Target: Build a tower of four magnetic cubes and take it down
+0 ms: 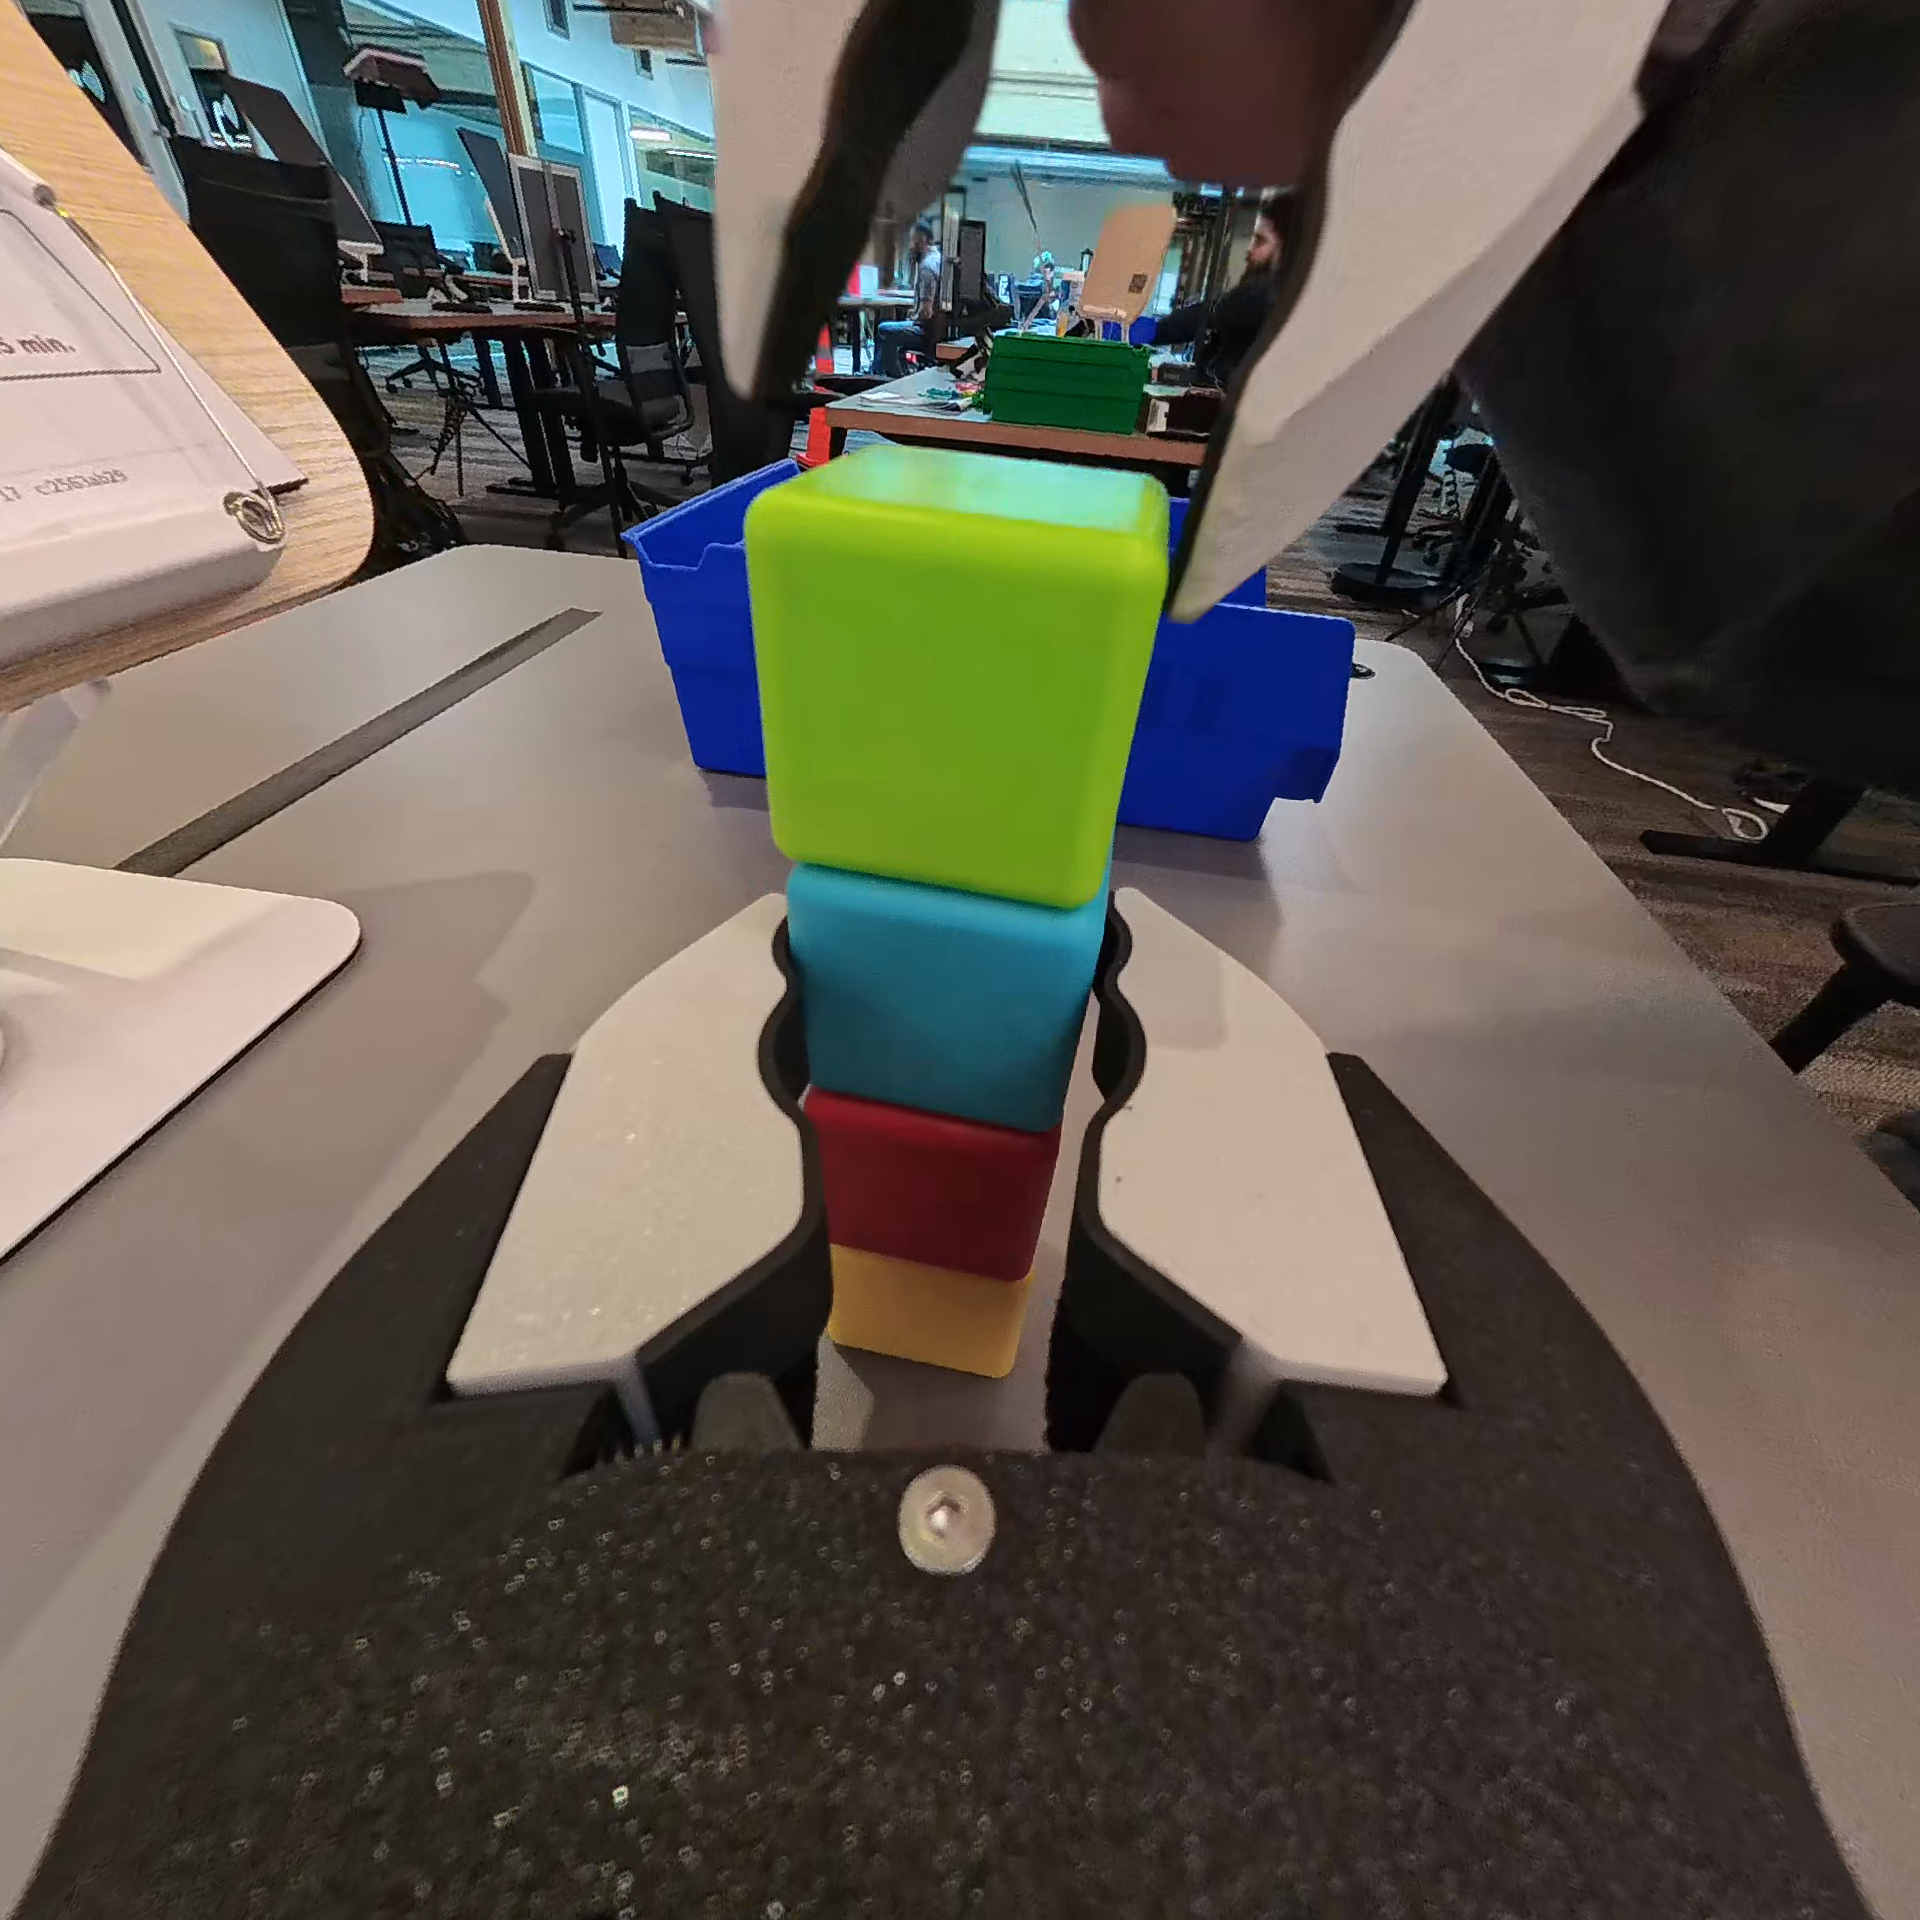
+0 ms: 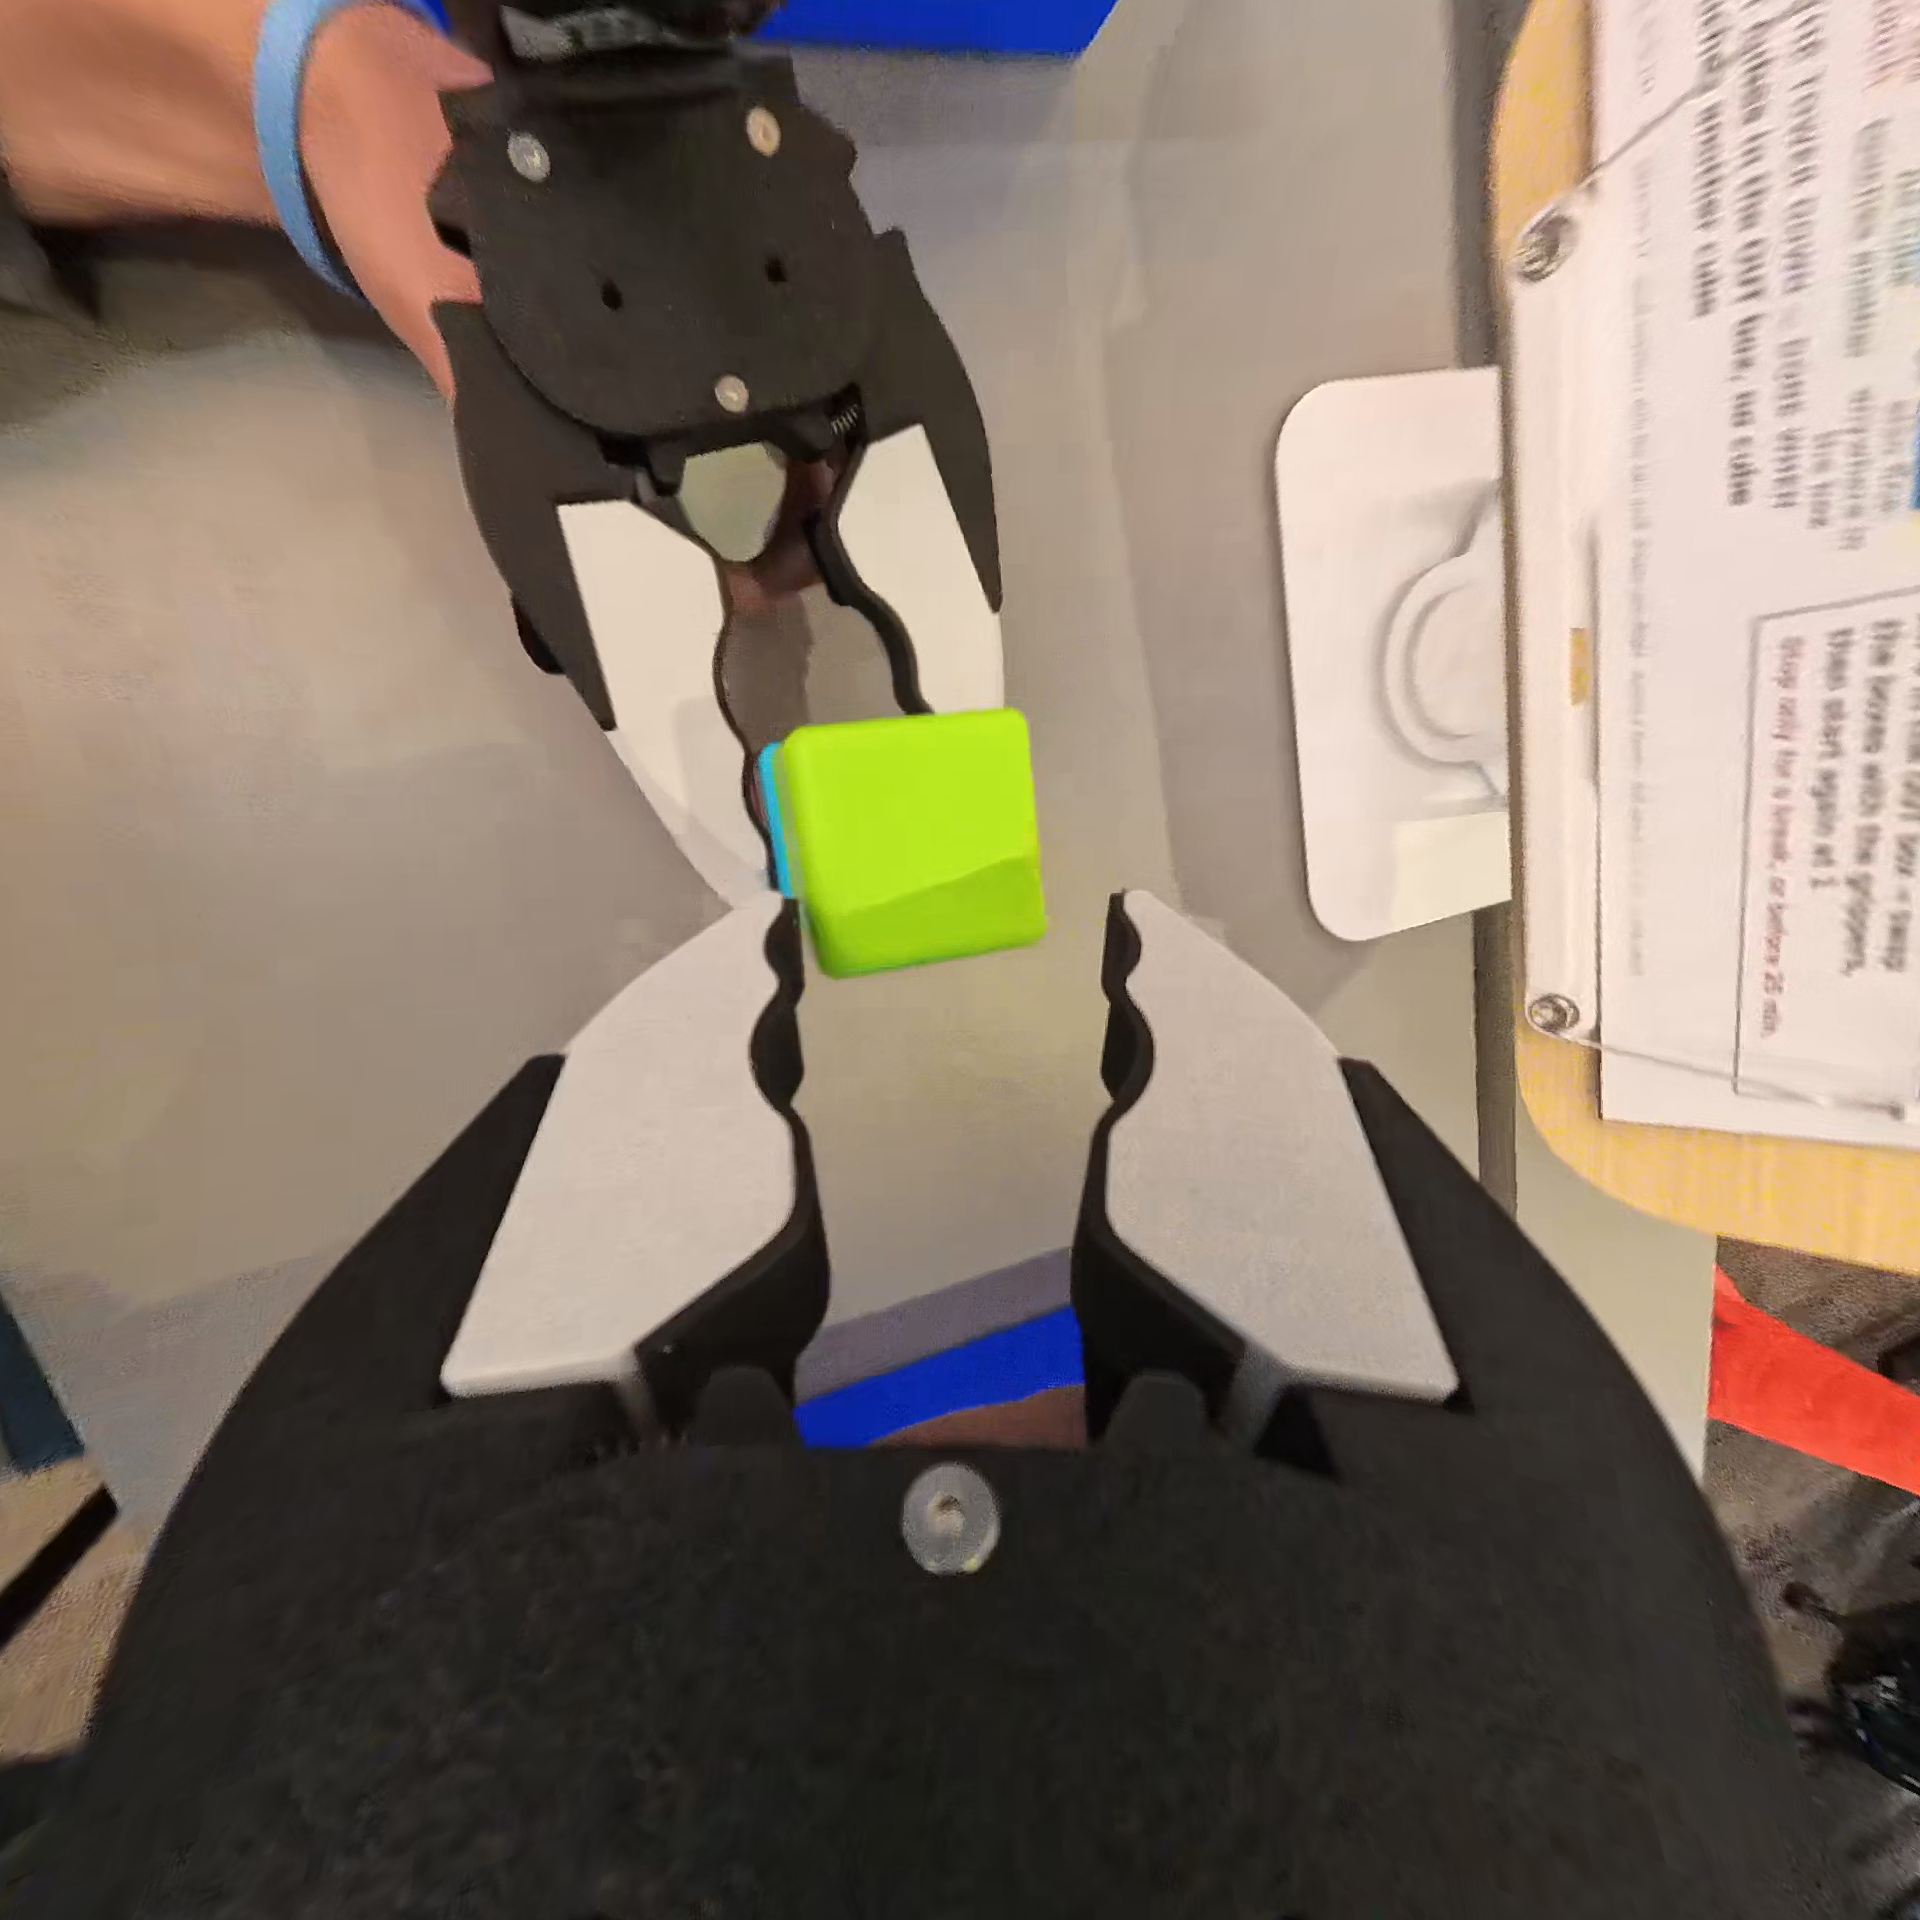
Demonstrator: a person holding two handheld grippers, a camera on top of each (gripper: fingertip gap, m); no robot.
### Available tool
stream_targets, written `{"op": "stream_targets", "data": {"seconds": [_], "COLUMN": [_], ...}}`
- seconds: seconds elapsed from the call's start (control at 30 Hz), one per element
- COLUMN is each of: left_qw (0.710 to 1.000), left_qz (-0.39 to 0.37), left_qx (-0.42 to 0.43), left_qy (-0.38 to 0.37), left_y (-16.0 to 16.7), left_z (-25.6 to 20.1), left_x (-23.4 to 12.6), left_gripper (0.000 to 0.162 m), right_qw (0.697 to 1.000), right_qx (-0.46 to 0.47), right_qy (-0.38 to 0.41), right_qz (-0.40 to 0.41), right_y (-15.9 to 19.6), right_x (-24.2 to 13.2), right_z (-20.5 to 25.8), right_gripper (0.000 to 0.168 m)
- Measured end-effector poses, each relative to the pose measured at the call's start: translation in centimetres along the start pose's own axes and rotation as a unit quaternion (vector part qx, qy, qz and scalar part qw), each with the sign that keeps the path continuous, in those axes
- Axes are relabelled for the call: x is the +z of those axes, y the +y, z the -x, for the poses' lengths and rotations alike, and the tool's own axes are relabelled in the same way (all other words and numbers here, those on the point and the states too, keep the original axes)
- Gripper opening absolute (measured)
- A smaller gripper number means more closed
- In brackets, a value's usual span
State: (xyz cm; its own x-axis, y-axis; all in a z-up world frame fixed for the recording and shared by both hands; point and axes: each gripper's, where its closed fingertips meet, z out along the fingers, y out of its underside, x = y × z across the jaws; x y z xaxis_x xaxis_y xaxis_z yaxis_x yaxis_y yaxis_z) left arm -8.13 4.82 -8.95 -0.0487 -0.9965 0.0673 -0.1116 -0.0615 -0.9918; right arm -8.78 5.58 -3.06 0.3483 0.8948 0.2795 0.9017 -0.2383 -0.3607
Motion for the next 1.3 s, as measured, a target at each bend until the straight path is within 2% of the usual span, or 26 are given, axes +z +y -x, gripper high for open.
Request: {"op": "stream_targets", "data": {"seconds": [0.13,0.33,0.5,0.67,0.8,0.93,1.07,1.17,1.3], "left_qw": [1.000,1.000,1.000,1.000,1.000,1.000,1.000,1.000,1.000], "left_qz": [0.001,0.001,0.000,0.001,0.001,0.001,0.002,0.002,0.002], "left_qx": [-0.001,0.000,0.000,0.000,0.001,0.002,0.002,0.002,0.001], "left_qy": [0.001,0.003,0.003,0.005,0.004,0.002,0.001,0.001,0.002], "left_y": [0.0,0.0,0.0,0.0,0.0,0.0,0.0,0.1,0.1], "left_z": [0.0,0.0,0.0,0.0,0.0,0.0,0.0,0.0,0.0], "left_x": [0.0,0.1,0.2,0.2,0.1,0.1,0.1,0.1,0.1], "left_gripper": [0.052,0.052,0.052,0.052,0.052,0.052,0.052,0.052,0.052], "right_qw": [0.997,0.996,0.996,0.999,0.999,0.995,0.988,0.979,0.969], "right_qx": [-0.020,-0.035,-0.033,-0.001,0.004,0.036,0.101,0.169,0.237], "right_qy": [-0.061,-0.051,-0.056,-0.025,0.034,0.095,0.117,0.108,0.051], "right_qz": [0.040,0.071,0.064,-0.020,-0.026,-0.009,0.014,0.024,0.048], "right_y": [-0.5,0.1,0.3,-1.5,-0.1,4.4,11.6,17.7,24.2], "right_x": [1.1,3.1,2.7,-2.0,-7.7,-12.9,-14.9,-13.6,-8.0], "right_z": [1.2,1.0,0.9,-1.1,-3.2,-4.7,-4.6,-3.8,-0.6], "right_gripper": [0.058,0.052,0.051,0.051,0.051,0.051,0.051,0.051,0.051]}}
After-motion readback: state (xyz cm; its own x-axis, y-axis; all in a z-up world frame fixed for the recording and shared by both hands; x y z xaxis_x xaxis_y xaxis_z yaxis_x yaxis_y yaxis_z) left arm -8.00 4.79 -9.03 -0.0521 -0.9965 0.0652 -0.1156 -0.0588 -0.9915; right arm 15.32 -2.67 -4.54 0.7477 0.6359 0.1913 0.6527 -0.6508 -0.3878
